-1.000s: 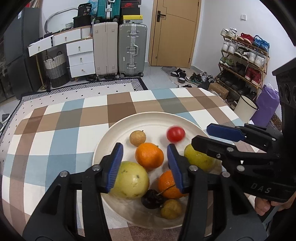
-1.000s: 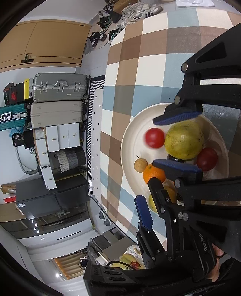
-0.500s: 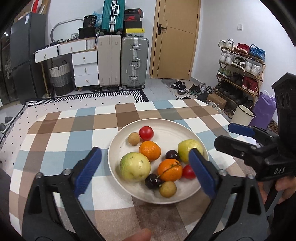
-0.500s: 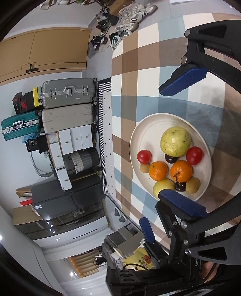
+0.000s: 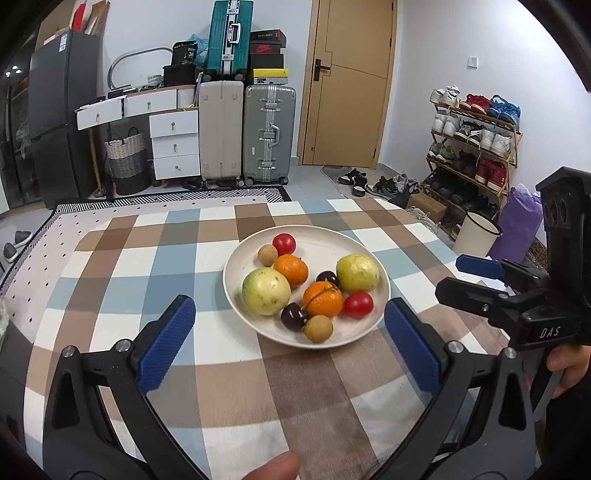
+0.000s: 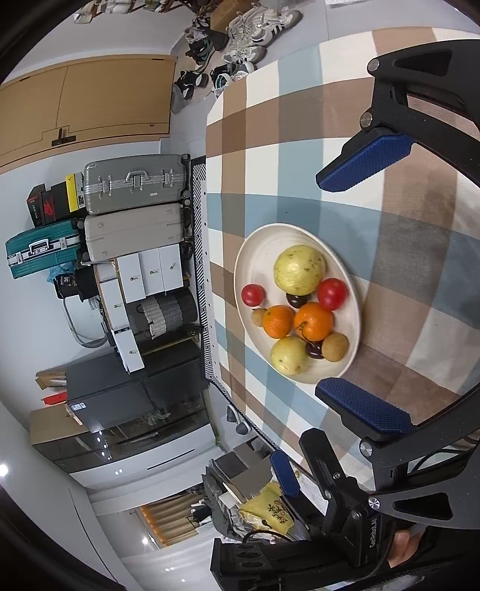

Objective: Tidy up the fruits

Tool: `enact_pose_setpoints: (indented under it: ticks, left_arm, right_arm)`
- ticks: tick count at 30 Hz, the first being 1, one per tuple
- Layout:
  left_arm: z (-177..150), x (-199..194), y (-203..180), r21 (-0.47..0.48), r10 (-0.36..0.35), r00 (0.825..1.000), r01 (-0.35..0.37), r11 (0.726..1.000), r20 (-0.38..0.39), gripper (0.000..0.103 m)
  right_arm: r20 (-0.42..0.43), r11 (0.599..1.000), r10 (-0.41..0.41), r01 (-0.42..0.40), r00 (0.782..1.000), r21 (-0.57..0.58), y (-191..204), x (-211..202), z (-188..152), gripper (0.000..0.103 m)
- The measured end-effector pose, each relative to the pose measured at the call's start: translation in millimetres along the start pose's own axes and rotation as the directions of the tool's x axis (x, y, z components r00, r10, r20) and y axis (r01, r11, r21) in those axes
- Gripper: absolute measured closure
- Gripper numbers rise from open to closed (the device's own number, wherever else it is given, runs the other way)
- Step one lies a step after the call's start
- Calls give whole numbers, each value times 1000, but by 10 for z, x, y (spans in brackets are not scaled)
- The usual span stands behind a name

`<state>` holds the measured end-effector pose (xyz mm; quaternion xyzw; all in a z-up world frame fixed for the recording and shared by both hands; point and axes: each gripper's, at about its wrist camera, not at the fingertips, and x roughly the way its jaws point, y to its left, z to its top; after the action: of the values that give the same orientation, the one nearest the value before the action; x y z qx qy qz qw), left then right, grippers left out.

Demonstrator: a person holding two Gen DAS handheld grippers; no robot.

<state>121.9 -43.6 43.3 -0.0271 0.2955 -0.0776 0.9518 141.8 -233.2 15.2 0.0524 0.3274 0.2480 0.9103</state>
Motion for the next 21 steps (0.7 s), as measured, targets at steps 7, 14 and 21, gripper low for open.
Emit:
enact_pose_setpoints:
  ticks: [7, 14, 21]
  left_arm:
    - [-219, -253, -37, 7, 16, 1000, -16, 1000, 10, 1]
    - [-375, -207, 34, 2, 32, 999, -32, 999, 35, 1]
    - [-375, -85, 105, -29, 42, 994, -39, 999, 99, 1]
  right_arm:
    - [12, 999, 0, 1, 1000, -39, 92, -160, -160, 0]
    - [58, 995, -11, 17, 998, -102, 152, -147, -238, 0]
    - [121, 988, 8, 11, 993, -152, 207, -133, -306, 0]
